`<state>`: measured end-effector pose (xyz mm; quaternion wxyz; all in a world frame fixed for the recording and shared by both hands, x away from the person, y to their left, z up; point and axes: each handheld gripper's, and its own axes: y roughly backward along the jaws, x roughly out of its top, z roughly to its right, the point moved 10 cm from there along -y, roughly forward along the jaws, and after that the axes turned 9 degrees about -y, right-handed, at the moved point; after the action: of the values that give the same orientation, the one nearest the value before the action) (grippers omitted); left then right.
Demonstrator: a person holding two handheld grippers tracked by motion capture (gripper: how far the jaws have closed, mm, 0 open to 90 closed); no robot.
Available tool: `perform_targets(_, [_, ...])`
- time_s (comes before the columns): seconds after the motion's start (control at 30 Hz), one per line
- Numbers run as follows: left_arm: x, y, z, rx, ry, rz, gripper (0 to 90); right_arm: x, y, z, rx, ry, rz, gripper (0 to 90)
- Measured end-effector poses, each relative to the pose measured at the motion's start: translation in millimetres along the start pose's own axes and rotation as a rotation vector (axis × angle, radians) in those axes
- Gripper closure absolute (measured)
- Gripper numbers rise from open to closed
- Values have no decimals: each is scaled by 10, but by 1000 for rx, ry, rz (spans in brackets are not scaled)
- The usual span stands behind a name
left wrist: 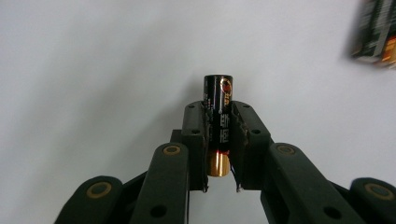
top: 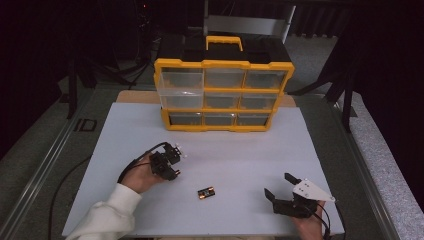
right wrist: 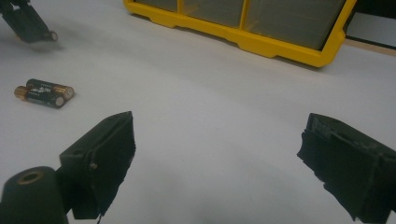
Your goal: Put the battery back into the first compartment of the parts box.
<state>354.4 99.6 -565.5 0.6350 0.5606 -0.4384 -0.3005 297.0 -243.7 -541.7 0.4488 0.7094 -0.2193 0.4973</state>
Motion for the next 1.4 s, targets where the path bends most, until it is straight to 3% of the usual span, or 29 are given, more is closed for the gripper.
perform_targets(0.13, [-151,154,-209,35,49,5,778,3,4,4,-1,-3,1,96])
perform_targets(0.17, [-151,154,-209,35,49,5,778,3,4,4,-1,-3,1,96])
perform_targets(0.2, [-233,268,-340,48,84,10,777,3,2,3,0,-2,2,96])
perform_targets(0.3, [-313,404,-489,60,127,25,778,4,2,0,1,-4,2,97])
perform_targets(0.53, [-573,691,-888,119,218,-6,777,5,4,6,0,-5,3,96])
perform_targets(0.7, [-653,907,-1106,147,271,-1,777,5,-1,2,1,-6,2,96])
perform_targets(0.83, [-635,1103,-1257,182,284,12,778,3,-4,2,1,-7,1,97])
perform_targets(1.0, [-541,1316,-1355,196,291,38,777,2,-5,1,4,-8,1,97])
perform_targets(1.13, [-329,1643,-1452,222,274,68,777,1,-6,0,5,-9,0,97])
perform_targets(1.4, [26,2082,-1499,253,219,83,777,4,-6,1,9,-13,3,96])
